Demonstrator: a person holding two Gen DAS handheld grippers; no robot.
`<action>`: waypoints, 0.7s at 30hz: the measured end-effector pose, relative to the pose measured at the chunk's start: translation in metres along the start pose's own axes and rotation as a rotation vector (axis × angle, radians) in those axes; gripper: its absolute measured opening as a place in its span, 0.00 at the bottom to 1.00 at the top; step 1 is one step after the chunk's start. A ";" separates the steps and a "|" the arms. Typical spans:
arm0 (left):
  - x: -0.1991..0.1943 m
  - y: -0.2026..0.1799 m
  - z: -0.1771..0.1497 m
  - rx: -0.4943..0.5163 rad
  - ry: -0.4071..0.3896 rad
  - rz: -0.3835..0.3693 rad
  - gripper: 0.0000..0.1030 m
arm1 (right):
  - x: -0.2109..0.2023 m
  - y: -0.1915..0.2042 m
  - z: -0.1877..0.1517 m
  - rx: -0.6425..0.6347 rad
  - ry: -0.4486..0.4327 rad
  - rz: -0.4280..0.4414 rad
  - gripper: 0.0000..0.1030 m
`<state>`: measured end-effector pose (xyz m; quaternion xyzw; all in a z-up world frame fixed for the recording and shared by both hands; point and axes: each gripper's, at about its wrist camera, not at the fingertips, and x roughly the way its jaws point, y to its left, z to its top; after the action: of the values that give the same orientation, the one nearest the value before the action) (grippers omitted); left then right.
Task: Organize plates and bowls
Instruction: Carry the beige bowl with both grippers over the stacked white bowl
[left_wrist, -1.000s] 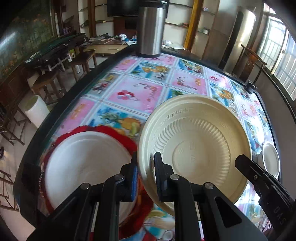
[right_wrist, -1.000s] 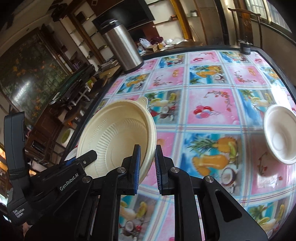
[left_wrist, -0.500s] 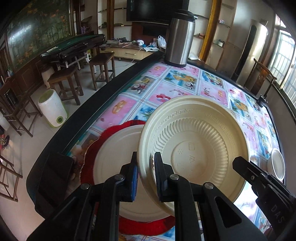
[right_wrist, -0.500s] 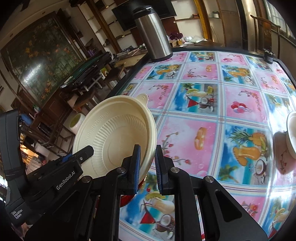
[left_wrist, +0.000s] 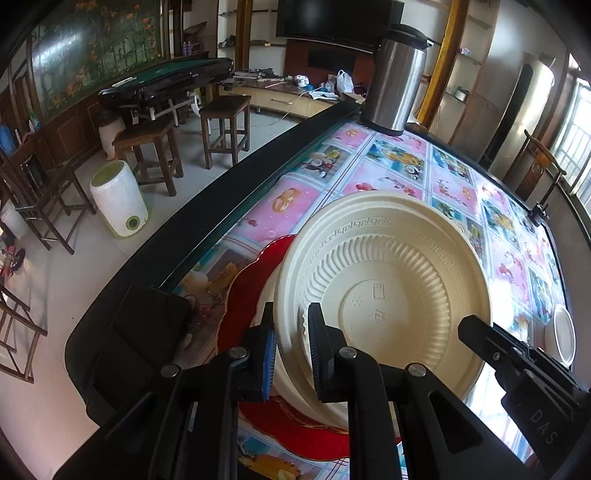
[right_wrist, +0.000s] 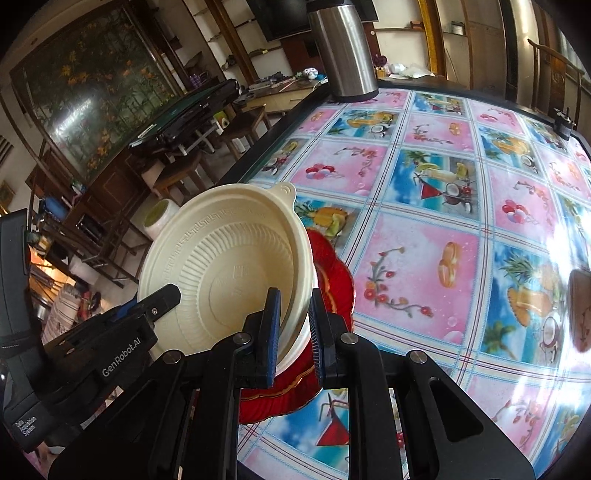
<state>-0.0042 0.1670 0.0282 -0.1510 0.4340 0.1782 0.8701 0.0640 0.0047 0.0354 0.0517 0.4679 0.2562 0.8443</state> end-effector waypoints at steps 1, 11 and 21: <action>0.001 0.001 0.000 -0.001 0.002 0.000 0.14 | 0.002 0.002 -0.001 -0.005 0.004 -0.002 0.15; 0.012 0.006 -0.007 0.004 0.029 0.015 0.14 | 0.013 0.006 -0.005 -0.012 0.036 -0.013 0.15; 0.010 0.005 -0.011 0.027 0.006 0.048 0.14 | 0.020 0.006 -0.006 -0.018 0.054 -0.018 0.15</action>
<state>-0.0085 0.1683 0.0126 -0.1292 0.4423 0.1925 0.8664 0.0653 0.0187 0.0190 0.0331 0.4888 0.2542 0.8339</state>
